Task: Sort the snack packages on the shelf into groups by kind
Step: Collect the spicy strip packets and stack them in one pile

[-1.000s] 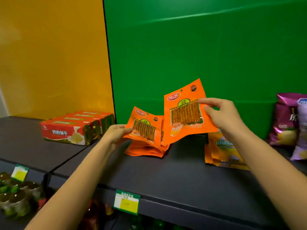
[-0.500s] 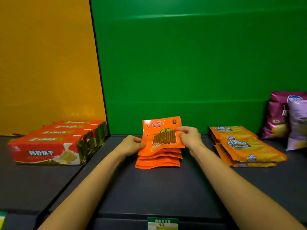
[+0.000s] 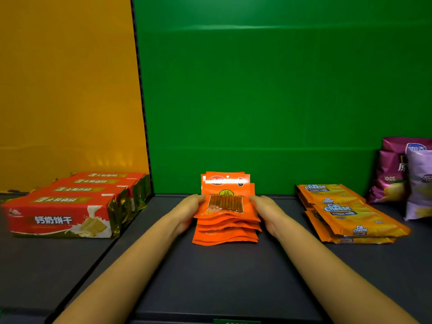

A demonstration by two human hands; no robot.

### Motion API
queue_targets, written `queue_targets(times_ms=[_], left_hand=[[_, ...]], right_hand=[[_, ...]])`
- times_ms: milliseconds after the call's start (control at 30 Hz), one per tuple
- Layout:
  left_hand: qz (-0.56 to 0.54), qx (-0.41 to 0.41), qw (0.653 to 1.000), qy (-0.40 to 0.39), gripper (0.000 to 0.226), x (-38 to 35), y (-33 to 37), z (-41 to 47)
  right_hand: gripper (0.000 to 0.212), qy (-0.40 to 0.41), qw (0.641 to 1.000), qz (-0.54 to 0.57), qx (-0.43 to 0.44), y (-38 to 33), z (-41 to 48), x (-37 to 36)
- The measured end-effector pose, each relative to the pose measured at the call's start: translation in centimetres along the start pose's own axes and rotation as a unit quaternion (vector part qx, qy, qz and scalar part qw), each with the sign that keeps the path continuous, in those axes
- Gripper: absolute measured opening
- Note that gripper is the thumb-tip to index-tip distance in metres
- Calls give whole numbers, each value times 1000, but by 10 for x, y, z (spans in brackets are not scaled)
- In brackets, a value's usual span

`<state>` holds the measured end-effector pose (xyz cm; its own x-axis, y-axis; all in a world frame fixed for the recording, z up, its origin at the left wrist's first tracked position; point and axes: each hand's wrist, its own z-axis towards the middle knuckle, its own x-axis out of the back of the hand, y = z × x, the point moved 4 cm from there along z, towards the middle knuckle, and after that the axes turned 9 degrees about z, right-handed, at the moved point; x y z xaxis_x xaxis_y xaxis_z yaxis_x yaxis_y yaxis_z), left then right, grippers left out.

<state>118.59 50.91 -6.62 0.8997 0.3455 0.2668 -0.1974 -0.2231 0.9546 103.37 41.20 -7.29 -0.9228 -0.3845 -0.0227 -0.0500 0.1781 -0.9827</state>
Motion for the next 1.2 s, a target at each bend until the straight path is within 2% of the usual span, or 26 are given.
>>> queue_targets(times_ms=[100,267,367,500,600,700,767,800,967,1067,1133,1200], left_hand=[[-28,-2,1000,-12,23,-10,1,0],[-44,11,999,-6,26,-6,-1,-5],[-96,20,995,24,16,-6,-2,-13],[-168,30,985,29,40,-8,-9,-21],[-192,39,980,25,42,-12,-13,-26],[-191,24,981,33,36,-12,-12,-28],[-156,11,987,29,19,-15,-9,-31],[-131,8,991,29,18,-15,-8,-30],[-35,-9,998,45,24,-18,-2,-31],[63,-33,996,56,43,-17,4,-36],[196,-62,973,105,57,-11,10,-40],[311,-127,928,163,54,-4,18,-44]], right_hand=[[27,-28,997,72,-23,1,-3,-3],[25,-48,994,89,-30,4,-11,-11],[28,-41,992,113,-36,7,-13,-11],[37,-55,988,139,-27,13,-18,-4],[42,-76,984,156,-33,21,-24,-7],[46,-90,988,125,-22,25,-25,-11],[45,-100,990,102,-5,22,-26,-12],[43,-104,990,91,1,21,-27,-12],[32,-109,992,-34,48,9,-39,-7],[35,-101,983,-132,70,2,-44,-3],[36,-82,973,-195,94,-4,-49,4],[39,-57,959,-246,129,-14,-57,15]])
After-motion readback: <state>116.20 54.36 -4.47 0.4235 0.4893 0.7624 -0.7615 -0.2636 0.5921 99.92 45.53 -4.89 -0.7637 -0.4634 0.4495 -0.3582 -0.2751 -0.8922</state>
